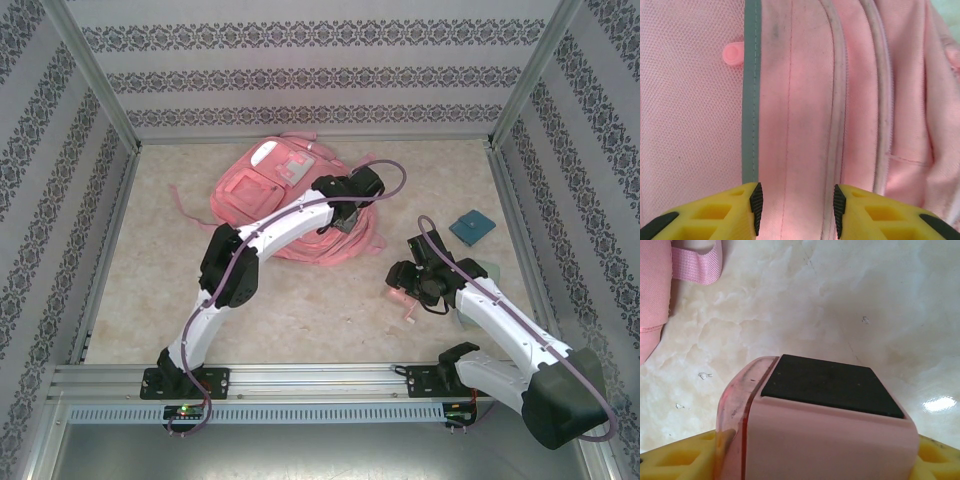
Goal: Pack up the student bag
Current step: Open the student bag at the top-center of the table.
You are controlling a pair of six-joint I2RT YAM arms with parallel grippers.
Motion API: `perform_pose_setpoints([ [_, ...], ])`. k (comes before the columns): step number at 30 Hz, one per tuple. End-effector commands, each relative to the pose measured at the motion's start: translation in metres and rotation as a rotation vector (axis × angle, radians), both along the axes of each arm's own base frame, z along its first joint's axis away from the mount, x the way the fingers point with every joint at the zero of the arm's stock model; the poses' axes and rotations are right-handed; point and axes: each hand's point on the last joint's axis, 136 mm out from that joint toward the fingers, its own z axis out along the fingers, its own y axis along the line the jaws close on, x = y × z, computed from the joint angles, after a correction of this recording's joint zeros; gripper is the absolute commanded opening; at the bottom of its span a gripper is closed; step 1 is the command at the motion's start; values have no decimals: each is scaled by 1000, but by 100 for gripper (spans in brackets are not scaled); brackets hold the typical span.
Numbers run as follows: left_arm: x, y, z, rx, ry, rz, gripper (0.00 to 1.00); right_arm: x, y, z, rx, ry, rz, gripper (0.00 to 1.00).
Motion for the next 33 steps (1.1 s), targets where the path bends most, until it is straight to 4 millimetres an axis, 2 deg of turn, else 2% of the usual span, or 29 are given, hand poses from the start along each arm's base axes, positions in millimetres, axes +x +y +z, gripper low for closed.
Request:
perform_pose_setpoints([
  [1,-2,9,-26,110,57,-33,46,6,1,5,22,-19,-16,43],
  [6,-7,6,-48,119,115,-63,51,7,1,4,18,-18,-15,44],
  [9,-3,10,-53,141,111,-53,47,8,2,4,24,-17,-14,44],
  [10,-1,12,-52,146,104,-47,40,9,3,4,26,-18,-13,44],
  [12,2,15,-46,145,90,-37,12,11,4,5,30,-22,-11,44],
  [13,4,16,-40,144,75,-28,2,12,5,7,31,-24,-9,44],
  [16,7,15,-7,87,16,-3,0,19,10,14,40,-47,17,44],
  [22,12,21,88,-120,-126,58,0,45,26,39,75,-118,94,44],
  [24,11,25,111,-199,-135,68,0,57,36,52,109,-157,118,43],
  [29,10,49,152,-372,-131,132,0,93,62,90,190,-254,168,43],
  [33,7,58,179,-524,-137,148,0,120,81,109,250,-296,196,43],
])
